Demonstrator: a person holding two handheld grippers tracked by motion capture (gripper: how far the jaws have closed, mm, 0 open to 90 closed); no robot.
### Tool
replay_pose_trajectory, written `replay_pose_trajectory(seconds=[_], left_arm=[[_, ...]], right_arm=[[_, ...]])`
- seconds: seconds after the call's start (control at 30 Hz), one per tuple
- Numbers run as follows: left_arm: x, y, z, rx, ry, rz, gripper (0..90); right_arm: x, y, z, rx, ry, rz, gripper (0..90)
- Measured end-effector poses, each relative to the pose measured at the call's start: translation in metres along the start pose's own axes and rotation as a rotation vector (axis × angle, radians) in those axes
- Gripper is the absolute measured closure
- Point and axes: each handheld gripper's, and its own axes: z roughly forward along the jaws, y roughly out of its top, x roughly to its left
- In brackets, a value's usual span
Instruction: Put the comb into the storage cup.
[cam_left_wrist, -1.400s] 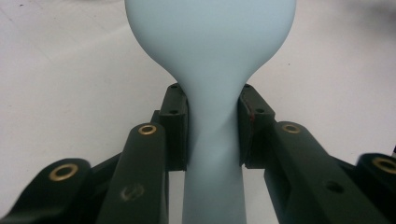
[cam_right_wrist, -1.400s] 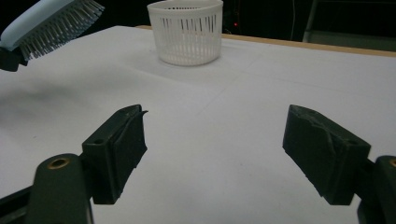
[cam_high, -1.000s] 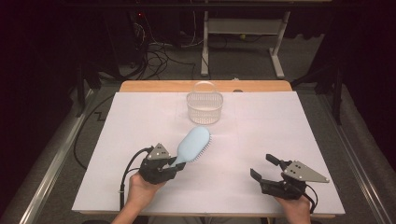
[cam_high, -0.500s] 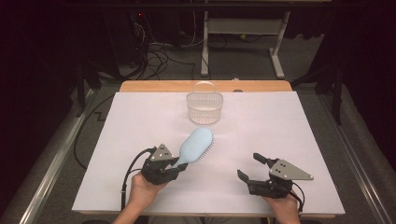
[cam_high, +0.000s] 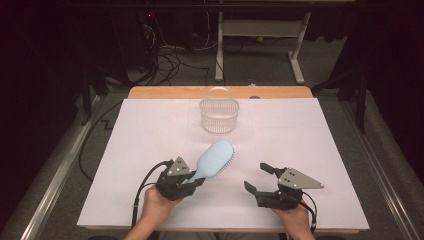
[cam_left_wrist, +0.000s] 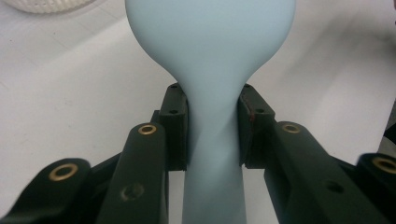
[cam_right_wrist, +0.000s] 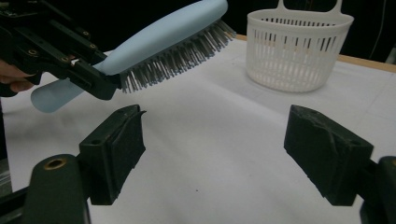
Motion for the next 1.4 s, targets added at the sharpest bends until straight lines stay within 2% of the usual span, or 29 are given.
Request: replay_pose_trajectory(seconds=[0.13, 0.3, 0.67, 0.9, 1.1, 1.2, 1.4], left_arm=[[-0.002, 0.002, 0.004, -0.003, -0.007, -0.008, 67.4], [-0.008, 0.006, 0.006, -0.011, -0.019, 0.013, 67.4], [-0.013, 0.009, 0.006, -0.018, -0.020, 0.026, 67.4], [-0.017, 0.009, 0.009, -0.008, -0.013, 0.049, 67.4], [-0.018, 0.010, 0.011, -0.013, -0.008, 0.049, 67.4], [-0.020, 0.010, 0.011, -0.018, -0.020, 0.051, 67.4], [-0.023, 0.010, 0.013, -0.012, -0.010, 0.061, 67.4]], right_arm=[[0.004, 0.002, 0.006, 0.010, 0.029, 0.002, 20.9], [0.007, 0.006, 0.012, 0.014, 0.044, 0.018, 21.6], [0.013, 0.009, 0.034, 0.042, 0.085, 0.029, 22.2], [0.015, 0.013, 0.038, 0.031, 0.103, 0.043, 22.1], [0.018, 0.015, 0.042, 0.026, 0.122, 0.051, 21.7], [0.017, 0.015, 0.044, 0.024, 0.126, 0.062, 21.6], [0.017, 0.016, 0.047, 0.020, 0.134, 0.085, 20.4]])
